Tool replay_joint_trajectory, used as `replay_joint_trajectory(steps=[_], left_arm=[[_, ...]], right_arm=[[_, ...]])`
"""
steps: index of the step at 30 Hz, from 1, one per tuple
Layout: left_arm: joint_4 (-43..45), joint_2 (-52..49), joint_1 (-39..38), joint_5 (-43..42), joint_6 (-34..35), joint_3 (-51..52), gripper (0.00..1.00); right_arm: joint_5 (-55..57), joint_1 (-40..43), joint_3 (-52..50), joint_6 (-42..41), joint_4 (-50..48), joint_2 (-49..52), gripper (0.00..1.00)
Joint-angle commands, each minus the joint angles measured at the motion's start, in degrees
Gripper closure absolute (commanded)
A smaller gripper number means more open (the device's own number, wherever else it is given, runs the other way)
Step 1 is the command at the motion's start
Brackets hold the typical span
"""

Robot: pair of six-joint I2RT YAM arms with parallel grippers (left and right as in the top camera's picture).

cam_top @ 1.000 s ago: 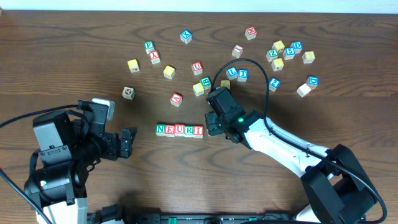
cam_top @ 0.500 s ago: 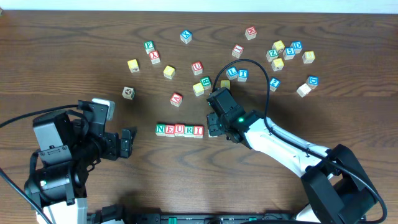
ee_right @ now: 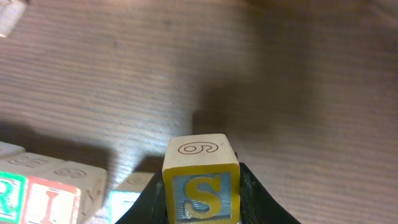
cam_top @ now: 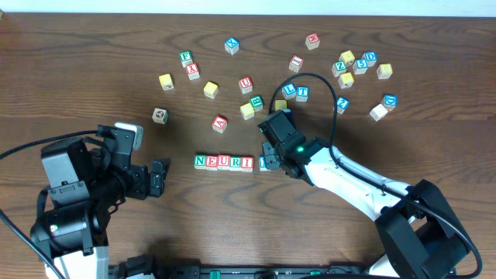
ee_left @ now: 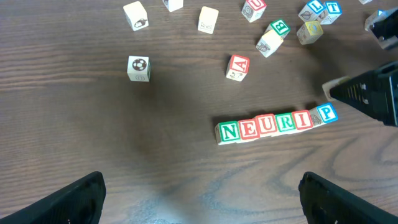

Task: Spell out NEURIPS
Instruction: 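Lower the S block to the table right of the blue P block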

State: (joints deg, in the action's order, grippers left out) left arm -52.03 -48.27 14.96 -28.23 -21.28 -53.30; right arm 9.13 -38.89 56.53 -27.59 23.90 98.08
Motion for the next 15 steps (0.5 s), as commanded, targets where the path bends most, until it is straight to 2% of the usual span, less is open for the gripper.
replay_joint_trajectory(steps=[1,8,15], left_arm=[[0.20,0.04,0.28,-0.70,-0.98,-1.09,0.02],[0.20,0.04,0.28,-0.70,-0.96,-1.09,0.03],[0.20,0.04,0.28,-0.70,-0.98,-1.09,0.02]], right_arm=[[1.70,-0.52,0.79,-2.67,1.92,0.52,0.99],[1.64,-0.55,0.79,-5.25,7.37,0.52,0.99],[-1.77,-0.61,0.79,-5.84,8.59,0.52,0.99]])
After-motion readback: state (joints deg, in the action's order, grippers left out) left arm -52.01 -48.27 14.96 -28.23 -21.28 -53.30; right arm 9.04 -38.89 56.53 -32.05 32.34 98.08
